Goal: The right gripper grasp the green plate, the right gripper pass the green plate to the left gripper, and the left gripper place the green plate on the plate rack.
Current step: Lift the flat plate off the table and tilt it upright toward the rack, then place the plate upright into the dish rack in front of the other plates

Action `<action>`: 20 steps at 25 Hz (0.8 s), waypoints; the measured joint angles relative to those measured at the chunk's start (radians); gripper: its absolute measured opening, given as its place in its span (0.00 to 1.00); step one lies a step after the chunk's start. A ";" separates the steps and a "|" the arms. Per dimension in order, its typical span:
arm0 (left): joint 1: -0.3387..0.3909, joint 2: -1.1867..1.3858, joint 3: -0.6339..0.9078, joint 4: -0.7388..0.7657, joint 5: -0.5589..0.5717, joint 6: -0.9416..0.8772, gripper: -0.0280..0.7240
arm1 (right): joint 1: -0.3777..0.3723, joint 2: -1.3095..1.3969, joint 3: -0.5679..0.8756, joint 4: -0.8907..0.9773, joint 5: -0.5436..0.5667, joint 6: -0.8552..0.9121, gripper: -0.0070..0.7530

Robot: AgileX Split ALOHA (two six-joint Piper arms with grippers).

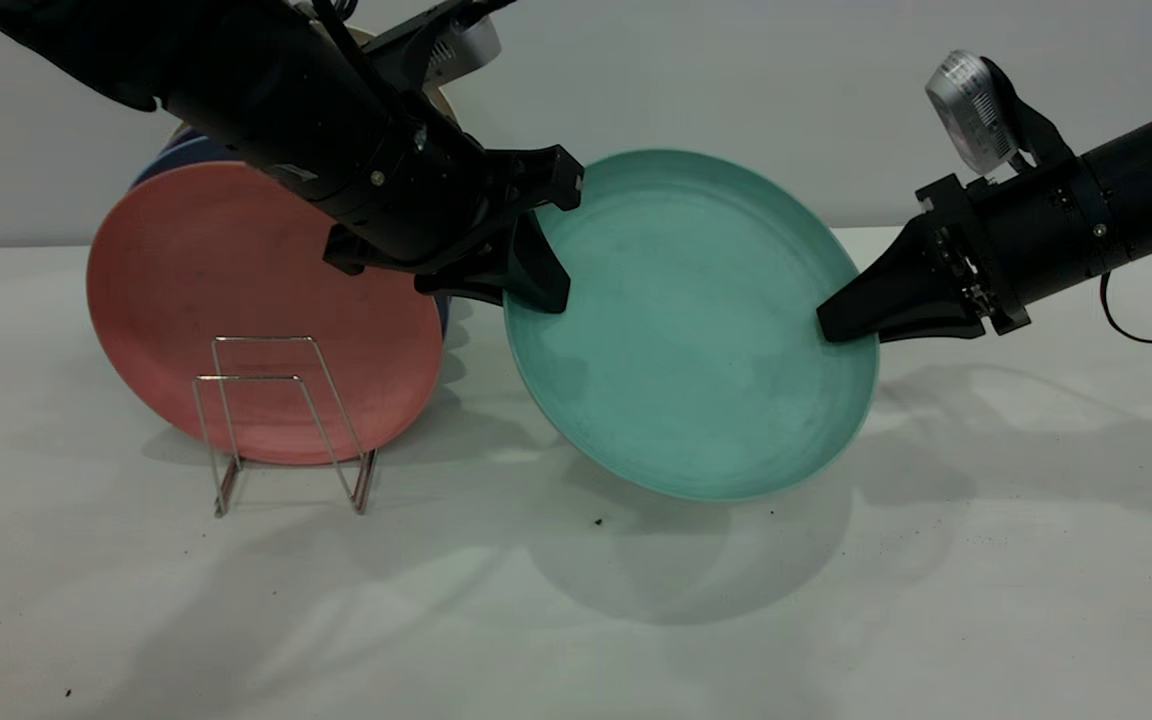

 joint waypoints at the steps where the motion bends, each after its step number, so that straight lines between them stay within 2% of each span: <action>1: 0.000 -0.001 0.000 0.000 0.001 0.004 0.11 | -0.003 -0.004 0.000 0.007 0.008 0.009 0.25; 7: 0.000 -0.024 0.000 0.008 0.018 0.110 0.11 | -0.049 -0.161 0.000 0.066 0.040 0.034 0.68; 9: 0.009 -0.041 0.000 0.013 0.026 0.162 0.11 | -0.073 -0.247 0.000 0.080 0.066 0.041 0.76; 13: 0.064 -0.114 0.000 0.082 0.126 0.283 0.11 | -0.110 -0.437 0.000 -0.008 0.130 0.123 0.79; 17: 0.161 -0.246 0.000 0.225 0.275 0.342 0.11 | -0.118 -0.615 0.001 -0.227 0.157 0.296 0.74; 20: 0.234 -0.340 0.000 0.339 0.331 0.381 0.11 | -0.118 -0.731 0.005 -0.384 0.173 0.433 0.69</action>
